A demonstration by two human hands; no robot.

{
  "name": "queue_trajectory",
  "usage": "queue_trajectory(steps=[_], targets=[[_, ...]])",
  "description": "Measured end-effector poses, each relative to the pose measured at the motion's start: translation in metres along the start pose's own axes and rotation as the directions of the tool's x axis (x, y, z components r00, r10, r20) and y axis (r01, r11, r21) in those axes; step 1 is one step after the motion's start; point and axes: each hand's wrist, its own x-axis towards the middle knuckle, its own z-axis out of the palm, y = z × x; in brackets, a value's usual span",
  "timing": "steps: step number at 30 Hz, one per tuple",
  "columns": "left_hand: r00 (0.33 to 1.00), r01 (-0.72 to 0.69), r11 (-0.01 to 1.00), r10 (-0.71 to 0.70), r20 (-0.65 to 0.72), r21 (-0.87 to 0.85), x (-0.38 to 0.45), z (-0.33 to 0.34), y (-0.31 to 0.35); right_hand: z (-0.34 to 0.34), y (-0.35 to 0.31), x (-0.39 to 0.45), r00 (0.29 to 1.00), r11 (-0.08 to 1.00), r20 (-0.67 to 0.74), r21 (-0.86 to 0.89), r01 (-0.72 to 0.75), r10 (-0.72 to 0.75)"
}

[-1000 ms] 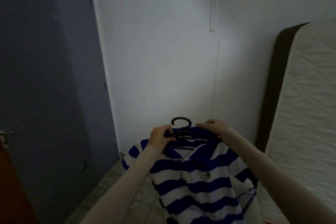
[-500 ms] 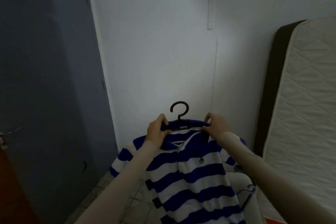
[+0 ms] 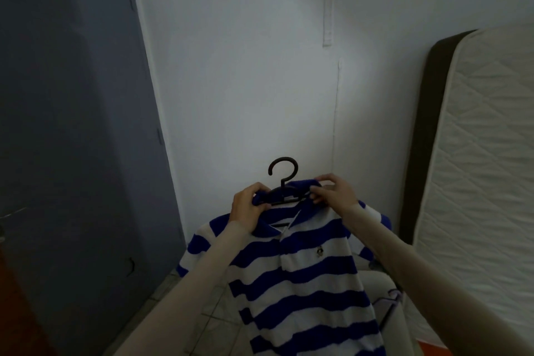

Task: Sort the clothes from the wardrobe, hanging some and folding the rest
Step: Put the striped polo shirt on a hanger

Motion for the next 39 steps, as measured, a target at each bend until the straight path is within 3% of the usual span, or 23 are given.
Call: queue_trajectory(steps=[2, 4, 7, 9, 12, 15, 18, 20, 22, 24, 26, 28, 31, 34, 37, 39], targets=[[0.999, 0.031, 0.999, -0.032, -0.037, -0.023, 0.000, -0.004, -0.003, -0.003, 0.002, 0.001, 1.000, 0.986, -0.001, -0.165, -0.007, 0.007], [0.995, 0.059, 0.997, -0.062, -0.078, -0.044, 0.001, -0.008, -0.006, -0.004, 0.006, 0.002, 0.993, 0.962, -0.040, -0.244, -0.119, 0.113], [0.988, 0.080, 0.994, -0.088, -0.130, -0.068, 0.002, -0.010, -0.005, 0.003, 0.005, -0.006, 0.915, 0.915, 0.109, -0.161, -0.370, 0.389], [0.988, 0.075, 0.995, -0.084, -0.130, -0.072, 0.002, -0.010, -0.002, 0.010, 0.008, -0.008, 0.878, 0.890, 0.150, -0.069, -0.450, 0.455], [0.992, 0.054, 0.995, -0.063, -0.110, -0.084, 0.002, -0.010, 0.002, 0.019, 0.013, -0.005, 0.881, 0.870, 0.117, 0.146, -0.471, 0.458], [0.991, 0.049, 0.995, -0.059, -0.117, -0.086, 0.001, -0.012, 0.000, 0.026, 0.012, -0.005, 0.861, 0.777, 0.208, 0.371, -0.509, 0.465], [0.989, 0.062, 0.994, -0.073, -0.131, -0.089, 0.002, -0.016, -0.004, 0.026, 0.011, -0.010, 0.874, 0.735, 0.369, 0.487, -0.471, 0.315], [0.989, 0.070, 0.993, -0.082, -0.125, -0.093, 0.003, -0.017, -0.005, 0.024, 0.013, -0.012, 0.885, 0.729, 0.403, 0.529, -0.434, 0.234], [0.990, 0.078, 0.993, -0.088, -0.114, -0.090, 0.003, -0.018, -0.005, 0.025, 0.012, -0.012, 0.882, 0.812, 0.368, 0.392, -0.433, 0.293], [0.992, 0.072, 0.994, -0.081, -0.096, -0.085, 0.003, -0.018, -0.005, 0.024, 0.010, -0.012, 0.908, 0.934, 0.222, -0.074, -0.349, 0.356], [0.993, 0.063, 0.994, -0.070, -0.090, -0.084, 0.003, -0.017, -0.004, 0.023, 0.011, -0.010, 0.966, 0.863, 0.054, -0.464, -0.199, 0.252], [0.993, 0.057, 0.995, -0.065, -0.097, -0.087, 0.003, -0.016, -0.002, 0.022, 0.011, -0.011, 0.994, 0.861, -0.074, -0.496, -0.111, 0.085], [0.996, 0.055, 0.994, -0.061, -0.067, -0.091, 0.005, -0.017, -0.002, 0.019, 0.007, -0.009, 0.972, 0.886, -0.193, -0.463, 0.032, -0.136], [0.999, 0.032, 0.996, -0.033, -0.017, -0.085, 0.005, -0.016, 0.000, 0.015, -0.004, -0.004, 0.940, 0.711, 0.001, -0.654, 0.258, -0.341], [1.000, 0.013, 0.994, -0.012, 0.009, -0.105, 0.005, -0.012, 0.004, 0.018, -0.017, -0.002, 0.920, 0.587, 0.235, -0.714, 0.381, -0.312], [1.000, 0.004, 0.994, -0.001, 0.030, -0.111, 0.005, -0.010, 0.007, 0.024, -0.021, -0.001, 0.913, 0.524, 0.300, -0.749, 0.405, -0.278]])
